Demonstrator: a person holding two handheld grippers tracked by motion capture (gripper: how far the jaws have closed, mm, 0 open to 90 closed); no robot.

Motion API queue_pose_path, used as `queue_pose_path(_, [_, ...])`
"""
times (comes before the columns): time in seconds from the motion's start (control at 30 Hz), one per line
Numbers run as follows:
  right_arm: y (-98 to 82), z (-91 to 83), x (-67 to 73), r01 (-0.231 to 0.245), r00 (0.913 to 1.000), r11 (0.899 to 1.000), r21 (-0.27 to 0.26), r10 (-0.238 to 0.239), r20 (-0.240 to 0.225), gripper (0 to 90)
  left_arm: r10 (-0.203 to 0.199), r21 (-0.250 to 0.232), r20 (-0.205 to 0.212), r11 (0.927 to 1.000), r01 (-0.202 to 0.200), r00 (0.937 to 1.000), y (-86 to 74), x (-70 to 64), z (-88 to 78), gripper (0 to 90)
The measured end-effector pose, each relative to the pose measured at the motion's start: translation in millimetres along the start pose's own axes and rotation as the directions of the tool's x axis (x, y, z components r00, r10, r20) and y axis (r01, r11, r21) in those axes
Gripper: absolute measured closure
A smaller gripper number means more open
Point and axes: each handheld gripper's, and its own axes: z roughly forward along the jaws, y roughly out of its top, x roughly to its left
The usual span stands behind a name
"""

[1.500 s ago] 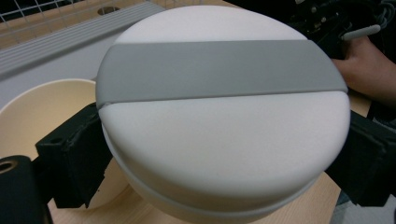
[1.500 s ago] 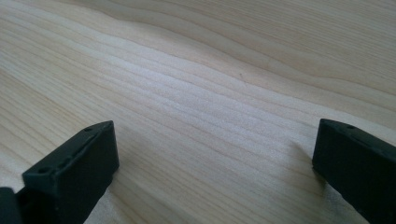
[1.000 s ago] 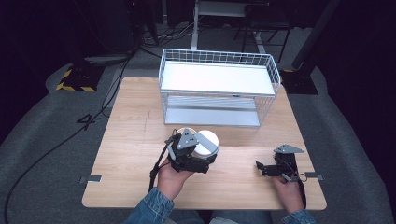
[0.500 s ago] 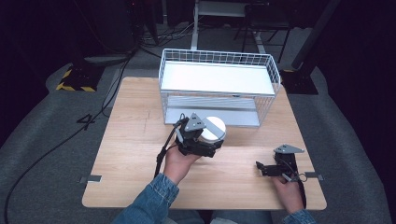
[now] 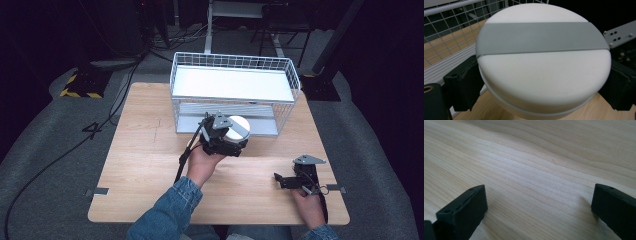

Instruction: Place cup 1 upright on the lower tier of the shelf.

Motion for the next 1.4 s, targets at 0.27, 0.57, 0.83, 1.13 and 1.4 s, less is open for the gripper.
queue_pose_path(0.27, [0.0,0.0,0.0,0.000,1.0000,1.000,0.000,0.000,0.000,0.5,-0.038,-0.004,-0.021,0.9993,0.038,0.9991,0.9,5.4,20.1,6.9])
queue_pose_path(0.57, [0.0,0.0,-0.1,0.001,1.0000,1.000,0.000,-0.001,0.000,0.5,-0.065,0.004,-0.056,0.9979,0.065,0.9963,0.5,4.9,38.9,6.9])
queue_pose_path(0.83, [0.0,0.0,0.0,0.000,1.0000,1.000,0.000,0.000,0.000,0.5,-0.092,-0.004,-0.104,0.9957,0.092,0.9903,0.6,6.2,57.1,6.9])
queue_pose_path(1.13, [0.0,-0.1,1.3,0.008,0.9999,1.000,0.000,-0.008,-0.009,0.6,-0.104,-0.008,-0.176,0.9945,0.104,0.9789,3.6,7.9,81.7,6.9])
queue_pose_path(1.4, [0.1,-0.1,1.8,0.013,0.9998,1.000,0.000,-0.013,-0.016,0.6,-0.069,0.007,-0.219,0.9973,0.073,0.9733,9.2,9.7,101.1,6.9])
